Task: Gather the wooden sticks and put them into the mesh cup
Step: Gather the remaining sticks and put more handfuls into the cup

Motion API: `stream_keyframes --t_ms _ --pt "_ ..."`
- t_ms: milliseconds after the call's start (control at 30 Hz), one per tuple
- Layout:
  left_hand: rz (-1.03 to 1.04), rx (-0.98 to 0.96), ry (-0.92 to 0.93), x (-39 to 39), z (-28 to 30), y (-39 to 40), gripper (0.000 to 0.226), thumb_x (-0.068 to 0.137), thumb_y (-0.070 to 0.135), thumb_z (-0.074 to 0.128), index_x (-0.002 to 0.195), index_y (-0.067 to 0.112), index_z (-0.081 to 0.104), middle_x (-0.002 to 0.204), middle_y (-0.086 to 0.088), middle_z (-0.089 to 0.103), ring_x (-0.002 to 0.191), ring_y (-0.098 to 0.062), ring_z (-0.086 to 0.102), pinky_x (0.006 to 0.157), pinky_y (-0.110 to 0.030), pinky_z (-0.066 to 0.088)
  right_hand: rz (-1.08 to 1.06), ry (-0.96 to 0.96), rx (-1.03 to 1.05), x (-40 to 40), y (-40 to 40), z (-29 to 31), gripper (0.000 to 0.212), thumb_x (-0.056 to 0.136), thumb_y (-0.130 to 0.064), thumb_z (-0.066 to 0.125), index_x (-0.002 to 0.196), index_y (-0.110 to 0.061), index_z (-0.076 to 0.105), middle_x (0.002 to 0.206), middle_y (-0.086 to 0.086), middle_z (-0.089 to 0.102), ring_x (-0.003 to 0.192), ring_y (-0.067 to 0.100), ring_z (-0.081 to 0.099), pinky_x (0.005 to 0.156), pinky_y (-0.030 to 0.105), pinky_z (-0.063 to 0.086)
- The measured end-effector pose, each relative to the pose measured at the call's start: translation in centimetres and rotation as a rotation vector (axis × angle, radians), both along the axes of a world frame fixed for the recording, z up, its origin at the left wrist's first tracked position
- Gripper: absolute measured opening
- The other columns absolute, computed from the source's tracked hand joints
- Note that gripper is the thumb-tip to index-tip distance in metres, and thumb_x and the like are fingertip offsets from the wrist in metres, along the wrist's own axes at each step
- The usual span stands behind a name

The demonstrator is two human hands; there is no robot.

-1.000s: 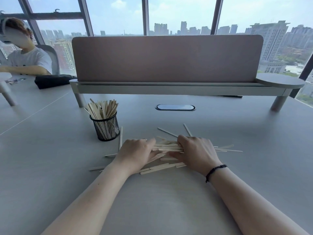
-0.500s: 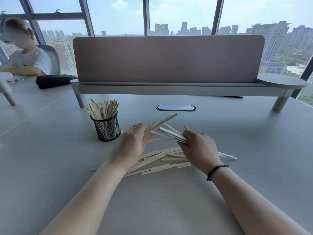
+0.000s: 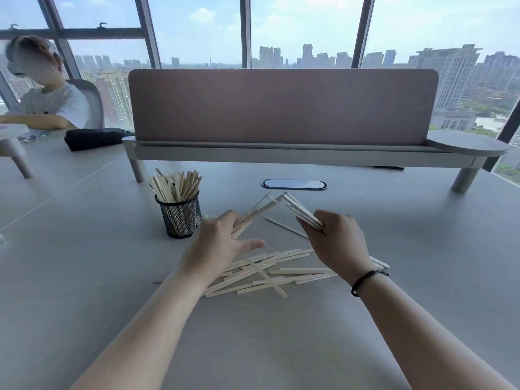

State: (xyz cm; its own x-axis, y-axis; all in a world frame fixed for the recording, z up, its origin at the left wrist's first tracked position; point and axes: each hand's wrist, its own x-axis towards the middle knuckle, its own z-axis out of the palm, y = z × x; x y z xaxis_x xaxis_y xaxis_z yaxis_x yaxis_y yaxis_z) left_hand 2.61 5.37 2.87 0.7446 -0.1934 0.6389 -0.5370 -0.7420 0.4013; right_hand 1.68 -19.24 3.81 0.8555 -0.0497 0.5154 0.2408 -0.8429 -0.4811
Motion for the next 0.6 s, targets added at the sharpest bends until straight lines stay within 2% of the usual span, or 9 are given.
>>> stream_keyframes --t_ms 67,167,233,333,400,467,500,533,600 --pt "0.033 -0.002 0.015 -0.3 0.1 -0.4 0.060 0.067 0.060 0.083 0.070 0.009 0.051 0.049 0.008 0.036 0.047 -0.019 0.031 0.043 -0.034 0.035 0.023 0.003 0.119 0.0 0.5 0.7 0.055 0.091 -0.045 0.060 0.058 -0.012 0.030 0.045 0.000 0.031 0.051 0.022 0.029 0.048 0.031 0.025" --pt "0.046 -0.050 -0.037 -0.7 0.5 -0.9 0.052 0.070 0.048 0.086 0.068 0.013 0.049 0.048 0.014 0.032 0.041 -0.003 0.030 0.041 -0.022 0.026 0.073 0.000 0.268 -0.1 1.6 2.4 0.057 0.092 -0.045 0.059 0.055 -0.016 0.027 0.044 -0.005 0.027 0.049 0.013 0.024 0.048 0.030 0.021" --pt "0.064 -0.105 -0.039 -0.9 0.9 -1.1 0.046 0.072 0.040 0.087 0.068 0.014 0.050 0.050 0.016 0.036 0.043 0.003 0.035 0.043 -0.019 0.029 0.118 -0.017 0.359 -0.4 2.4 3.9 0.059 0.094 -0.041 0.061 0.053 -0.020 0.023 0.042 -0.007 0.023 0.046 0.011 0.020 0.047 0.028 0.018" --pt "0.088 -0.198 -0.047 -0.8 1.5 -0.9 0.037 0.076 0.023 0.084 0.066 0.014 0.049 0.050 0.010 0.042 0.041 -0.009 0.037 0.045 -0.014 0.031 0.191 -0.033 0.552 -0.8 3.5 5.9 0.063 0.094 -0.037 0.063 0.047 -0.018 0.026 0.044 -0.011 0.020 0.043 0.009 0.019 0.044 0.022 0.017" --pt "0.125 -0.288 -0.042 -0.7 2.0 -0.9 0.035 0.081 0.008 0.072 0.061 0.014 0.044 0.048 0.003 0.038 0.047 -0.016 0.036 0.047 -0.022 0.030 0.252 -0.011 0.727 -0.9 4.2 6.8 0.065 0.091 -0.046 0.064 0.053 -0.007 0.029 0.052 0.006 0.026 0.049 0.021 0.024 0.050 0.030 0.022" --pt "0.126 -0.414 -0.029 -0.7 2.6 -0.8 0.036 0.083 0.004 0.066 0.060 0.014 0.040 0.050 0.003 0.035 0.049 -0.014 0.032 0.049 -0.029 0.030 0.297 0.018 0.850 -0.9 4.8 7.4 0.073 0.089 -0.052 0.062 0.063 0.008 0.030 0.057 0.010 0.028 0.053 0.026 0.023 0.051 0.037 0.022" --pt "0.111 -0.483 -0.025 -0.7 2.9 -0.8 0.037 0.084 0.004 0.068 0.061 0.014 0.041 0.051 0.003 0.036 0.048 -0.012 0.033 0.050 -0.029 0.032 0.312 0.037 0.901 -0.9 5.0 7.6 0.073 0.091 -0.050 0.061 0.063 0.009 0.030 0.057 0.011 0.027 0.051 0.025 0.022 0.049 0.035 0.022" --pt "0.091 -0.550 -0.028 -0.9 3.2 -0.8 0.038 0.085 0.006 0.071 0.061 0.014 0.042 0.052 0.002 0.039 0.048 -0.010 0.035 0.052 -0.028 0.034 0.324 0.052 0.947 -1.0 5.3 7.6 0.070 0.094 -0.047 0.061 0.061 0.007 0.029 0.057 0.010 0.025 0.049 0.023 0.021 0.047 0.032 0.021" --pt "0.054 -0.666 -0.074 -1.1 4.0 -0.7 0.037 0.085 0.013 0.076 0.065 0.013 0.044 0.054 -0.008 0.044 0.050 -0.020 0.043 0.054 -0.030 0.038 0.345 0.077 1.021 -1.2 5.8 7.5 0.063 0.096 -0.044 0.059 0.063 -0.007 0.021 0.055 0.005 0.023 0.049 0.018 0.018 0.045 0.028 0.019"
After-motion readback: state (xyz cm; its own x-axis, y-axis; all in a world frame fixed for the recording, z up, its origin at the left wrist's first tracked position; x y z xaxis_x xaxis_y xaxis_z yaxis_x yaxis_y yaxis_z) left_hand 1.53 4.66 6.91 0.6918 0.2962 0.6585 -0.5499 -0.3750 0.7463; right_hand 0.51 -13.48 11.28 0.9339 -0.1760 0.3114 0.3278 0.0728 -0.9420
